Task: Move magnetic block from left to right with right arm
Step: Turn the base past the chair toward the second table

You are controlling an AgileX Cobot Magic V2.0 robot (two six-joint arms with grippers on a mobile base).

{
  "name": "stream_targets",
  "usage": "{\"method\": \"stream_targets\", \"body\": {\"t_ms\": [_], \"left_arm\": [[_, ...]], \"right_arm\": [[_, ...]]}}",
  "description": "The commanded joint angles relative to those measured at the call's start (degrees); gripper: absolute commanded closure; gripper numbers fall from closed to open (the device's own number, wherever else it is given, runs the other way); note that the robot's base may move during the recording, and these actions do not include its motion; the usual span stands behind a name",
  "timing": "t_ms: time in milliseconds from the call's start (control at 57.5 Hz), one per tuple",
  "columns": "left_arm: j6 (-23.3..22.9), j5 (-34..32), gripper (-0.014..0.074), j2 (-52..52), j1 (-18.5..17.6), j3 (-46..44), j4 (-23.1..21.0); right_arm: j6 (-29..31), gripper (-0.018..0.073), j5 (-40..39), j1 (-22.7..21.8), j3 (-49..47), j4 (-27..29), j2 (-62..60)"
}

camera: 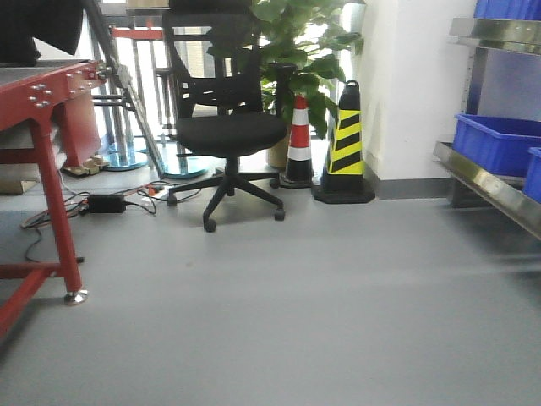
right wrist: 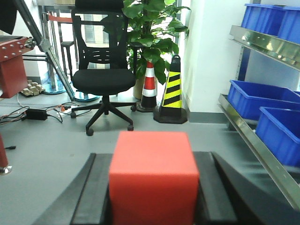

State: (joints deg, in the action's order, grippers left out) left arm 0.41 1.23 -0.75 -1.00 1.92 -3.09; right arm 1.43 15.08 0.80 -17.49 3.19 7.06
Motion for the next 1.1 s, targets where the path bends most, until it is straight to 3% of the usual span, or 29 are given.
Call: {"method": "stream_targets", "body": {"t_ms": [0,1078], "left_arm": [[-0.41,-4.49,0.0722,-0.56,0.07,0.38,-0.15],[-0.41,-4.49,0.0722,-0.56,0.07,0.38,-0.15]], "right_arm": [[0.12,0.0228,-5.05,-0.19,-1.6,-0.26,0.56],[0.12,0.0228,-5.05,-0.19,-1.6,-0.26,0.56]]}}
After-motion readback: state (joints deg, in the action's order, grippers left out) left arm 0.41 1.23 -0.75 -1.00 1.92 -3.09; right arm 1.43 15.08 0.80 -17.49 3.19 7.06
